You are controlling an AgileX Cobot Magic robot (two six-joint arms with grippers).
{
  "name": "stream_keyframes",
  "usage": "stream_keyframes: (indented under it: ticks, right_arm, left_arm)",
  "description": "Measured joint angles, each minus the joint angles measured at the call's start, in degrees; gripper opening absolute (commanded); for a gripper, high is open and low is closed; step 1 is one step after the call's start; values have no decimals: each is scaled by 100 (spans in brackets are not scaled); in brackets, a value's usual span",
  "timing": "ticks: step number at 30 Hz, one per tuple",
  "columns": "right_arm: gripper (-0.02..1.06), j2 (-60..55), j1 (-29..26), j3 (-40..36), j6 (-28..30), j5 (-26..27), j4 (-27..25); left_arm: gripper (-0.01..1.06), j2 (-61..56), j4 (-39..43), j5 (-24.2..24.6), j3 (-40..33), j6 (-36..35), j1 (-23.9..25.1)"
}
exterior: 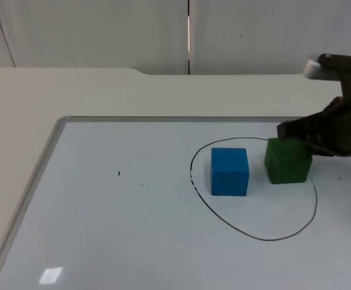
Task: Push the two cubes into the marked area.
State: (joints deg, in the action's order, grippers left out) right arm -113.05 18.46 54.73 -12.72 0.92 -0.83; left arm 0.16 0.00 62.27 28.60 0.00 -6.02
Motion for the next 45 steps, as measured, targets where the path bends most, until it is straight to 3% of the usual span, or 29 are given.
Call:
stream_keyframes:
  ticks: [6,15,24,31,42,45]
  right_arm:
    - [0,0,261,0,0,49,39]
    - [0,-13,236,0,87,13,39]
    - [0,538,-32,0,542,-785,39]
    - [0,2091,-162,0,924,-1489,123]
    - [0,4531,-162,0,1016,-2139,187]
    - [0,5379,-162,0,1158,-2535,187]
  left_arm:
    - [0,0,0,0,0,0,0]
    - [0,0,0,0,0,0,0]
    - [0,0,0,0,0,0,0]
    - [0,0,0,0,0,0,0]
    - [0,0,0,0,0,0,0]
    - [0,0,0,0,0,0,0]
